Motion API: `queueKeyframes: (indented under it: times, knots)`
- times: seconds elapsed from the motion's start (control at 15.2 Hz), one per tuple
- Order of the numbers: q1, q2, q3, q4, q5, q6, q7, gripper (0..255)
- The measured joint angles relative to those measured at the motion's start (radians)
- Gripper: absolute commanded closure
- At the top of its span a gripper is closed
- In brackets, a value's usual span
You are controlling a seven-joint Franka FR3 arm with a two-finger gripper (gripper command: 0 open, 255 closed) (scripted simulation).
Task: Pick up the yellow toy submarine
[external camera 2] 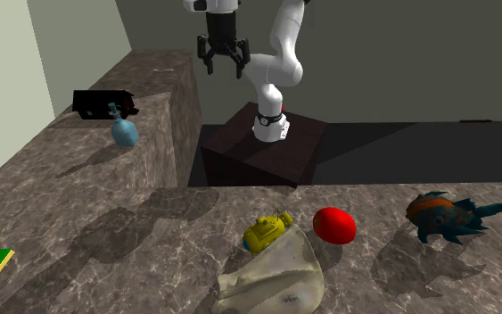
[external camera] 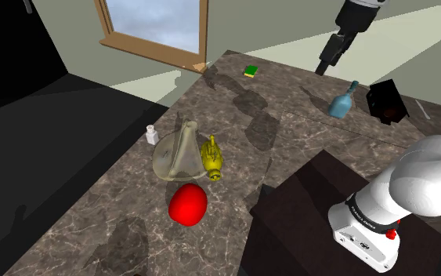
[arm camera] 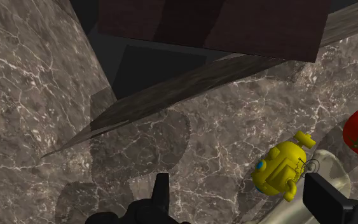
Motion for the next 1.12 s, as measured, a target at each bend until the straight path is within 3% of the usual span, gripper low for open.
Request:
queueKeyframes:
  times: [0.4,1.12]
  knots:
    - [0.011,0.038,0.067,-0.074,0.039,0.102,0.104,0]
    - [0.036,0.295,0.240,-0.134,0.114,0.398,0.383,0]
